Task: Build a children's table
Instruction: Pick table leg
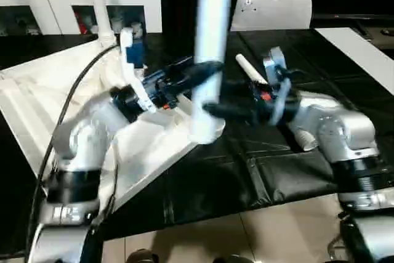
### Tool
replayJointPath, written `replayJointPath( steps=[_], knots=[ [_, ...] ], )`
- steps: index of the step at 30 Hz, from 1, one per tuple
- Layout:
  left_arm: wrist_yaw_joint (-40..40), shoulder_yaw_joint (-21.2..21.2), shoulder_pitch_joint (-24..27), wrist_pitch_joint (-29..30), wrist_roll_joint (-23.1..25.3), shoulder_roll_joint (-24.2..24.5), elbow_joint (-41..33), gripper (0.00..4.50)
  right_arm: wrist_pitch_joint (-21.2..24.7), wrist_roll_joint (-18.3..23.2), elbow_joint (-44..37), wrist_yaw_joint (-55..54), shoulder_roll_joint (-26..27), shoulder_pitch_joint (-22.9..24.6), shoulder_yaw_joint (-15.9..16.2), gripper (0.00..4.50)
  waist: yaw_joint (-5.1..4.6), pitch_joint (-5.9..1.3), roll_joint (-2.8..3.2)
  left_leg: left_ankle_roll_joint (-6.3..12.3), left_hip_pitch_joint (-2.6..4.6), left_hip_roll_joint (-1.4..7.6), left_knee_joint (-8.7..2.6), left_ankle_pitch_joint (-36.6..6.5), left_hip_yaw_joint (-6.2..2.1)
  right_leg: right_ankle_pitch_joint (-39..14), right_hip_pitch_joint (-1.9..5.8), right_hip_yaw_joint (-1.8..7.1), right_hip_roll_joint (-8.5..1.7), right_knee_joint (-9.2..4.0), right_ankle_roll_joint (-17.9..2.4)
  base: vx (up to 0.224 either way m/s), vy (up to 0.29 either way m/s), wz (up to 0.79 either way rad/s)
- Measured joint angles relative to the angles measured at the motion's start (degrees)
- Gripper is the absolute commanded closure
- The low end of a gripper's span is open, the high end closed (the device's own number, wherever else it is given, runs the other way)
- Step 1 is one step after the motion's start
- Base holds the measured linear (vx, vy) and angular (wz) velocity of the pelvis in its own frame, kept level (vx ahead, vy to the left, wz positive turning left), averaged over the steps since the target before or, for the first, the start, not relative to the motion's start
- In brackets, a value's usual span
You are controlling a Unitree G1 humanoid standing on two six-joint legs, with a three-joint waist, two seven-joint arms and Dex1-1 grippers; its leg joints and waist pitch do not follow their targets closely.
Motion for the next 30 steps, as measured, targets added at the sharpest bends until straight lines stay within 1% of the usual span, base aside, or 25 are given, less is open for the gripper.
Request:
replayJointPath(
  steps=[2,4,10,12,13,16,17,19,21,24,26,27,28,30],
  knots=[
    [-0.8,-0.6,0.0,0.3,0.0,0.0,0.1,2.62,0.2,0.4,0.0,1.1,-0.2,0.0,0.1,0.06,-0.04,0.00,-0.01,0.00,0.00,0.00,0.00,0.0,0.00,0.0,0.00,0.00,0.00,0.01,0.0,0.000,0.000,0.00],
    [-2.1,-1.1,-0.5,0.6,0.0,-0.1,0.7,2.62,0.6,0.6,0.0,3.0,-1.3,0.0,1.0,0.06,-0.01,0.00,-0.02,0.00,0.00,0.00,0.00,0.0,0.00,0.0,0.00,-0.01,0.00,0.01,0.0,0.000,0.000,0.00],
    [-5.4,-3.5,-0.6,0.7,-0.5,0.0,0.9,2.62,1.2,0.6,0.0,6.6,-1.8,-0.4,2.6,0.06,-0.01,0.00,-0.10,0.00,-0.01,0.00,0.01,0.0,0.00,0.0,0.00,0.00,0.00,0.00,0.0,0.000,0.000,0.00],
    [-5.9,-3.7,-0.7,0.7,-0.4,0.0,1.5,2.62,1.2,0.6,0.0,7.5,-2.0,-1.0,3.3,0.06,-0.01,-0.01,-0.12,0.00,0.00,0.01,0.01,0.0,0.00,0.0,0.00,-0.01,0.00,0.01,0.0,0.000,0.000,0.00],
    [-6.1,-3.7,-0.9,0.7,-0.3,0.0,1.8,2.62,1.2,0.5,0.0,7.7,-2.1,-1.1,3.6,0.25,-0.02,-0.02,-0.15,0.00,0.00,0.01,0.01,0.0,0.00,0.0,0.00,-0.02,0.00,0.01,0.0,0.000,0.000,0.00],
    [-6.3,-4.1,-1.4,0.7,0.1,0.0,1.9,2.62,0.8,-0.2,0.1,8.0,-2.0,-1.1,4.6,0.56,0.01,-0.02,-0.26,0.00,-0.01,0.01,0.01,0.0,0.00,0.0,0.00,-0.01,0.00,0.02,0.0,0.000,0.000,0.00],
    [-6.3,-4.3,-1.4,0.6,0.1,0.0,1.9,2.62,0.5,-0.6,0.1,8.0,-1.9,-1.1,4.7,0.56,0.01,-0.03,-0.33,0.00,0.00,0.01,0.01,0.0,0.00,0.0,0.00,-0.01,0.00,0.02,0.0,0.000,0.000,0.00],
    [-6.4,-4.9,-1.4,0.5,0.2,0.0,1.9,2.62,-0.2,-1.3,0.4,8.1,-1.9,-1.5,5.3,0.82,0.00,-0.02,-0.40,0.00,-0.01,0.01,0.02,0.0,0.00,0.0,0.00,-0.01,0.00,0.02,0.0,0.000,0.000,0.00],
    [-6.4,-5.2,-1.4,0.5,0.4,0.0,1.9,2.62,-0.4,-1.7,0.5,8.5,-1.8,-1.7,5.9,0.93,0.00,-0.01,-0.44,0.00,-0.01,0.01,0.02,0.0,0.00,0.0,0.00,-0.01,0.00,0.02,0.0,0.000,0.000,0.00],
    [-7.0,-5.5,-1.6,0.4,0.7,0.2,1.9,2.62,-0.4,-1.7,0.5,8.7,-1.7,-1.9,6.2,1.26,0.04,-0.01,-0.44,0.00,-0.01,0.01,0.02,0.0,0.00,0.0,0.00,-0.02,0.00,0.02,0.0,0.000,0.000,0.00],
    [-7.5,-5.9,-1.6,0.3,1.2,0.7,1.9,2.62,-0.4,-1.7,0.6,8.9,-1.7,-1.9,6.2,1.38,0.03,-0.01,-0.44,0.00,-0.01,0.01,0.02,0.0,0.00,0.0,0.00,-0.01,0.00,0.01,0.0,0.000,0.000,0.00],
    [-7.6,-5.9,-1.6,0.3,1.4,0.8,1.9,2.62,-0.4,-1.7,0.6,9.0,-1.7,-1.9,6.2,1.59,0.03,-0.01,-0.44,0.00,-0.01,0.01,0.02,0.0,0.00,0.0,0.00,-0.01,0.00,0.02,0.0,0.000,0.000,0.00],
    [-7.6,-5.9,-1.6,0.2,1.5,0.8,2.1,2.62,-0.4,-1.7,0.6,9.0,-1.7,-1.9,6.2,1.59,0.03,-0.01,-0.44,0.00,-0.01,0.01,0.02,0.0,0.00,0.0,0.00,-0.01,0.00,0.02,0.0,0.000,0.000,0.00],
    [-7.7,-6.1,-1.6,0.1,1.8,0.9,2.2,2.62,-0.4,-1.7,0.6,9.1,-1.7,-1.9,6.2,1.76,0.03,-0.01,-0.44,0.00,-0.01,0.01,0.02,0.0,0.00,0.0,0.00,-0.01,0.00,0.02,0.0,0.000,0.000,0.00]
  ],
)
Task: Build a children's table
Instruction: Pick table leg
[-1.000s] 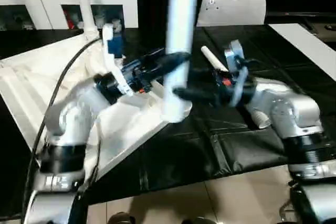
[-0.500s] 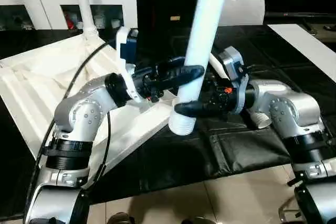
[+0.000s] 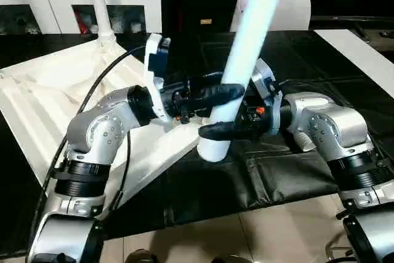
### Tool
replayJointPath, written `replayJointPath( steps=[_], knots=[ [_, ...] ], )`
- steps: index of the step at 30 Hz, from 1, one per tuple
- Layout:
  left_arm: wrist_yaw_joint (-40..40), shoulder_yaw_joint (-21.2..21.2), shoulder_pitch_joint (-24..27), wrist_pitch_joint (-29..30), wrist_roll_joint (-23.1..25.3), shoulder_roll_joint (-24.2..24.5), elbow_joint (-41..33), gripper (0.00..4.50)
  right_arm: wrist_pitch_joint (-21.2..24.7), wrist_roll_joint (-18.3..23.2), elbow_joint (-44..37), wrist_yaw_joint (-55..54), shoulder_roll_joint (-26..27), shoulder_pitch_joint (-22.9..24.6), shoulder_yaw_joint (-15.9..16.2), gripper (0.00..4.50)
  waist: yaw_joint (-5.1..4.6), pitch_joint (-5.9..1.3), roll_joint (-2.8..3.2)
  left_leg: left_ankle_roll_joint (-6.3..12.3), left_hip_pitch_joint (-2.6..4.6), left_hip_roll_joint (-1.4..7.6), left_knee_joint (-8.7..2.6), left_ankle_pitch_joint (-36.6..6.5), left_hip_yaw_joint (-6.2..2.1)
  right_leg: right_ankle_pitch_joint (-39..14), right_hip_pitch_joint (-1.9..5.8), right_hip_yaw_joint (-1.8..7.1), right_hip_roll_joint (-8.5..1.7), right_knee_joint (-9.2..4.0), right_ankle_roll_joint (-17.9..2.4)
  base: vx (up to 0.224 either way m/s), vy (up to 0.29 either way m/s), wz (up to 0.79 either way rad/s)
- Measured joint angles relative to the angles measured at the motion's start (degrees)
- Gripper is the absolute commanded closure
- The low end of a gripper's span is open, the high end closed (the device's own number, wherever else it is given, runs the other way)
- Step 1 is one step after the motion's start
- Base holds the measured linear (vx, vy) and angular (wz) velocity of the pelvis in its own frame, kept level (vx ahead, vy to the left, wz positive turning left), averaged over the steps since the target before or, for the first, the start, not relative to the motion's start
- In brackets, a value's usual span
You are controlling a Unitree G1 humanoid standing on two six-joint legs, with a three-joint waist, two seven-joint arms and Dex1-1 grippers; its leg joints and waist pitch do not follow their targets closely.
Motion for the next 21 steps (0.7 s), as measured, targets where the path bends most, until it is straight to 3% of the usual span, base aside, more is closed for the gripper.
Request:
replayJointPath(
  steps=[8,20,21],
  knots=[
    [-0.7,-0.3,-0.6,-0.2,0.5,0.3,0.8,2.63,0.0,0.0,-0.1,0.2,-0.1,0.0,0.0,2.47,0.01,-0.01,0.03,0.00,0.01,0.00,0.00,0.0,0.00,0.0,0.00,0.00,0.00,0.01,0.0,0.000,0.000,0.00],
    [-0.7,-1.2,-1.1,1.5,0.7,0.5,1.7,2.64,-0.1,-0.3,-1.2,-0.3,-0.2,2.2,-0.2,2.56,0.11,0.00,0.23,0.00,0.03,0.00,0.00,0.0,-0.01,0.0,0.02,-0.01,0.00,0.02,-0.1,0.000,0.000,0.00],
    [-0.2,-1.0,-1.1,2.5,0.0,0.1,1.4,2.29,-0.1,-0.1,-1.4,-0.5,-0.1,2.2,-0.3,2.56,0.11,-0.01,0.27,0.00,0.04,0.00,0.00,0.0,-0.01,0.0,0.02,-0.01,0.00,0.03,-0.1,0.000,0.000,0.00]
  ],
)
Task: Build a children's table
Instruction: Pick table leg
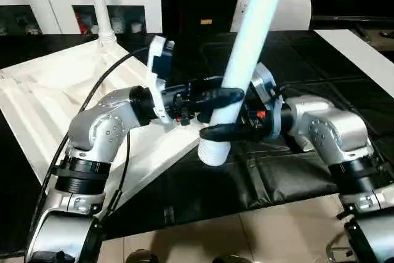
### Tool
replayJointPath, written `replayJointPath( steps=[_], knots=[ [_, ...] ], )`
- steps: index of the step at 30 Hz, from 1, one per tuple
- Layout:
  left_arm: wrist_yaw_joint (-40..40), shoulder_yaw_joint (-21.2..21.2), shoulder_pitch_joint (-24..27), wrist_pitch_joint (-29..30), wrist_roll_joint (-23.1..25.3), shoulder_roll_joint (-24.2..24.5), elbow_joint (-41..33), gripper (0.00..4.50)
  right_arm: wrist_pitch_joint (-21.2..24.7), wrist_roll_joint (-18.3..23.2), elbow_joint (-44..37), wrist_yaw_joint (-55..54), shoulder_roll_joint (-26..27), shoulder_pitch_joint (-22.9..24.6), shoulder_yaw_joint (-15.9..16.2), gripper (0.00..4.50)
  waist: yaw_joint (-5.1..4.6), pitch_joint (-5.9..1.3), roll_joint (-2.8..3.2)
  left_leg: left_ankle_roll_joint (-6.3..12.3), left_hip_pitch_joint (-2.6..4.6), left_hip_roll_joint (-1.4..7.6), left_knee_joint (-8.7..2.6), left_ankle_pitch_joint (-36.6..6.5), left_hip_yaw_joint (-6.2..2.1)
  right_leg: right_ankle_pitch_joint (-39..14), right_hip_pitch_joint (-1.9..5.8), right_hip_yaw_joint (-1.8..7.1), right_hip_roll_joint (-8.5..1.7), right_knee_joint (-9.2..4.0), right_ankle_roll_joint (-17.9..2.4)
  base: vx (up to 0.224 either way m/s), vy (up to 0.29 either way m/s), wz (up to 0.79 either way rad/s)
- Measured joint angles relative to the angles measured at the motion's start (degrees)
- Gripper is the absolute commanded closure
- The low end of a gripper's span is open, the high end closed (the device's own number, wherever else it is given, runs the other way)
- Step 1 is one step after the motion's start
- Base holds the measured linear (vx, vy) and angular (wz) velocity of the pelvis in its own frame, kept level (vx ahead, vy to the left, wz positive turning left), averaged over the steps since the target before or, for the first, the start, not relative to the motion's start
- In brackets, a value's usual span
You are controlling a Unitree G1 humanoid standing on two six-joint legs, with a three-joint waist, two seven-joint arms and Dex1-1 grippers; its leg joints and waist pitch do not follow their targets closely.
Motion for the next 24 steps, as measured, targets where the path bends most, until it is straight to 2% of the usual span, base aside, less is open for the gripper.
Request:
replayJointPath(
  steps=[2,5,8,10,13,15,17,19,21,23,24],
  knots=[
    [1.0,0.5,0.0,1.7,-1.2,-0.2,-0.9,1.94,0.0,0.2,-0.8,-0.5,0.2,0.4,-0.4,2.57,0.00,0.01,0.04,0.00,0.00,0.00,0.00,0.0,0.00,0.0,0.00,0.00,0.00,0.02,0.0,0.000,0.000,0.00],
    [1.9,1.5,0.3,3.3,-3.6,-0.6,-3.1,1.88,-0.7,0.2,-2.4,-1.2,1.0,1.3,-0.3,2.57,0.01,0.00,0.06,0.00,0.03,0.01,0.00,0.0,-0.01,0.0,0.01,-0.01,0.00,0.02,0.0,0.000,0.000,0.00],
    [2.8,2.1,1.0,3.7,-4.5,-1.3,-4.2,1.50,-1.1,0.1,-2.7,-1.7,2.3,2.2,0.1,2.57,-0.05,-0.02,0.41,0.00,0.03,-0.02,0.02,0.0,-0.01,0.0,0.04,0.01,-0.01,-0.01,-0.1,0.000,0.000,0.00],
    [5.1,3.4,1.4,3.9,-5.7,-3.8,-4.3,1.46,-1.1,0.1,-2.7,-3.2,2.5,2.5,0.0,2.57,0.22,0.03,0.56,0.00,0.02,-0.01,0.07,0.0,-0.03,0.1,0.07,-0.01,-0.01,0.00,-0.1,0.000,0.000,0.00],
    [10.1,5.8,1.4,3.7,-7.9,-8.1,-4.8,1.11,-1.1,0.2,-3.2,-5.5,3.8,3.2,-0.5,2.57,0.54,-0.02,0.74,0.00,0.04,-0.01,0.09,0.0,-0.04,0.1,0.09,-0.01,-0.01,-0.01,-0.1,0.000,0.000,0.00],
    [13.9,7.8,1.4,2.8,-9.5,-10.8,-4.8,1.06,-1.0,0.4,-3.4,-7.4,4.8,4.5,-1.8,2.57,0.75,-0.05,0.90,0.00,0.06,-0.01,0.12,0.0,-0.06,0.1,0.13,-0.03,0.00,-0.02,-0.1,0.000,0.000,0.00],
    [20.7,12.1,1.4,0.0,-10.9,-13.9,-4.7,0.91,-0.6,1.6,-4.3,-10.6,6.5,6.9,-4.0,2.57,0.91,0.03,1.32,0.00,0.05,-0.01,0.15,0.0,-0.06,0.1,0.14,-0.03,0.00,-0.03,-0.1,0.000,0.000,0.00],
    [24.3,14.8,1.6,-1.5,-11.2,-14.1,-4.6,0.65,0.0,2.8,-6.1,-12.4,6.6,8.7,-5.5,2.57,0.96,0.01,1.53,0.00,0.05,0.00,0.11,0.0,-0.08,0.1,0.12,-0.05,0.01,-0.02,-0.1,0.000,0.000,0.00],
    [26.9,16.6,3.2,-2.6,-10.7,-13.3,-4.8,0.64,0.6,4.0,-9.7,-14.6,6.5,11.2,-7.3,2.57,0.98,-0.16,1.89,0.00,0.06,0.02,0.07,0.0,-0.10,0.1,0.13,-0.06,0.04,-0.08,0.0,0.000,0.000,0.00],
    [28.7,17.6,5.4,-2.7,-8.8,-12.2,-4.8,0.64,0.7,4.8,-11.9,-16.1,6.5,13.0,-8.6,2.57,0.92,-0.27,2.17,0.00,0.05,0.01,0.06,0.0,-0.10,0.0,0.12,-0.05,0.05,-0.11,0.0,0.000,0.000,0.00],
    [30.3,17.3,6.9,-2.8,-6.3,-10.8,-5.0,0.63,0.7,4.6,-13.5,-17.8,6.5,14.4,-9.2,2.57,0.98,-0.27,2.25,0.00,0.05,0.01,0.03,0.0,-0.12,0.0,0.12,-0.07,0.05,-0.12,0.0,0.000,0.000,0.00]
  ],
)
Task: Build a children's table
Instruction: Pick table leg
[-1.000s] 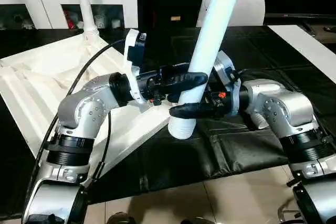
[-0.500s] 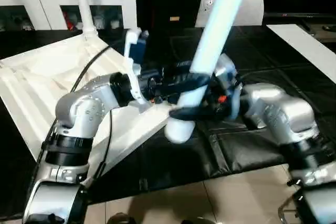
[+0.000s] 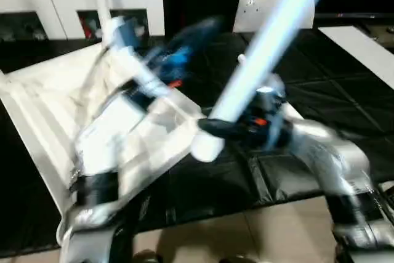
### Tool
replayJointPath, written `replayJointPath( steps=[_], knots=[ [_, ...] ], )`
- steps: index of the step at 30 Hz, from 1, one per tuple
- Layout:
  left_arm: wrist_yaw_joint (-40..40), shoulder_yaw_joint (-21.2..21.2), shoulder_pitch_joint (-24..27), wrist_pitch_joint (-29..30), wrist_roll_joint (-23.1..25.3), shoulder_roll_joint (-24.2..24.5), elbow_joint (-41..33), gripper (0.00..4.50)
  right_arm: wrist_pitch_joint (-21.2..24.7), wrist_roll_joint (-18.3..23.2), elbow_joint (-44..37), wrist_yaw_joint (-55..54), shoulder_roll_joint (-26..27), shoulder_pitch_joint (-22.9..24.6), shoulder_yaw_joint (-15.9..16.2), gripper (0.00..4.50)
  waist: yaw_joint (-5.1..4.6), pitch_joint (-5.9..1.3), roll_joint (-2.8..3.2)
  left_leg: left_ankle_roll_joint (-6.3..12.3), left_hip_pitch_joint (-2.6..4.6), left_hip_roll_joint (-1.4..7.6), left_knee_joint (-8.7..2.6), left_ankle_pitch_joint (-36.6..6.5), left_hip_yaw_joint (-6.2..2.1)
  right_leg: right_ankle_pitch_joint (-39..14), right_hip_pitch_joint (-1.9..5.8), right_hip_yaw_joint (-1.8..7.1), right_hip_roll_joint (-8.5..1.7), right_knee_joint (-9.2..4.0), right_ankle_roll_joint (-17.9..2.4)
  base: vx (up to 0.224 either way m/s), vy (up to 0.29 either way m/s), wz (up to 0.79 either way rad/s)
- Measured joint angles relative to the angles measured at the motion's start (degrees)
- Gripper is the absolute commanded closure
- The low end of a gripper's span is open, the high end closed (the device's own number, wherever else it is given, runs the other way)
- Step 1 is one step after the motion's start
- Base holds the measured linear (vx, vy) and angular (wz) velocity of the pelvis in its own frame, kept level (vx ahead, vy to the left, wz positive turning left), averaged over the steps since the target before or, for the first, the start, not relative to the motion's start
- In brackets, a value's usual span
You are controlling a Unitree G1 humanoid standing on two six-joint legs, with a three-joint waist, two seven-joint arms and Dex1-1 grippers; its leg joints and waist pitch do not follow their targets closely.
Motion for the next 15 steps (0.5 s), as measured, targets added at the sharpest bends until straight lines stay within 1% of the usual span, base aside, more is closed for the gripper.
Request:
replayJointPath(
  steps=[2,3,5,7,9,11,12,14,15],
  knots=[
    [2.0,-1.5,3.1,-0.4,5.0,2.5,-0.6,0.63,-0.1,-0.7,-2.9,-3.3,0.3,2.3,-1.0,2.57,0.06,-0.04,0.23,0.00,0.01,0.00,-0.03,0.0,0.00,-0.2,0.01,0.01,0.01,-0.04,0.3,0.000,0.000,0.00],
    [2.9,-3.4,5.5,-1.2,9.0,4.5,-1.5,0.63,-0.5,-2.2,-4.1,-6.6,1.0,3.5,-1.8,2.57,0.00,-0.05,0.35,0.00,0.00,-0.01,-0.05,0.0,0.00,-0.2,0.00,0.02,0.01,-0.06,0.3,0.000,0.000,0.00],
    [4.6,-6.1,8.0,-1.6,13.3,6.2,-1.8,0.63,-1.6,-5.0,-4.4,-11.6,1.6,4.7,-3.1,2.57,-0.05,-0.06,0.44,-0.01,0.00,-0.02,-0.05,0.0,0.00,-0.2,0.00,0.03,0.00,-0.06,0.4,0.000,0.000,0.00],
    [6.4,-9.0,9.8,-2.5,17.1,7.0,-2.5,0.40,-2.3,-8.0,-4.4,-17.6,3.2,5.1,-4.2,2.57,0.15,-0.04,0.47,-0.01,-0.01,-0.04,-0.04,0.0,0.00,-0.2,0.00,0.03,-0.02,-0.07,0.4,0.000,0.000,0.00],
    [9.8,-12.5,10.4,-2.6,20.9,7.8,-3.4,0.34,-3.0,-9.7,-5.5,-23.4,5.7,6.2,-5.4,2.57,0.12,-0.05,0.52,-0.01,0.01,-0.05,-0.06,0.0,-0.01,-0.2,0.01,0.04,-0.02,-0.06,0.4,0.000,0.000,0.00],
    [12.7,-14.1,10.6,-2.6,23.5,7.8,-3.4,0.34,-3.4,-11.0,-6.9,-27.2,6.9,7.3,-6.0,2.57,-0.08,-0.07,0.63,-0.01,0.01,-0.08,-0.07,0.0,-0.01,-0.2,0.00,0.07,-0.03,-0.09,0.4,0.000,0.000,0.00],
    [14.2,-14.8,10.9,-3.2,25.3,7.7,-3.3,0.34,-3.9,-11.8,-7.7,-29.5,7.5,8.1,-6.0,2.57,-0.34,-0.09,0.66,-0.01,0.01,-0.08,-0.07,0.0,-0.01,-0.2,0.00,0.07,-0.03,-0.09,0.5,0.000,0.000,0.00],
    [15.4,-15.2,12.2,-6.3,28.3,6.5,-3.0,0.34,-3.5,-13.7,-9.0,-33.1,7.9,9.1,-6.0,2.57,-0.87,-0.11,0.70,-0.01,-0.02,-0.09,-0.11,0.0,-0.01,-0.2,-0.02,0.08,-0.02,-0.16,0.5,0.000,0.000,0.00],
    [15.7,-16.1,13.1,-7.9,30.0,6.1,-3.0,0.34,-2.3,-15.6,-10.1,-36.0,7.9,9.9,-5.7,2.57,-1.16,-0.12,0.66,-0.01,-0.04,-0.08,-0.11,0.0,-0.01,-0.2,-0.02,0.07,-0.02,-0.16,0.6,0.000,0.000,0.00]
  ],
)
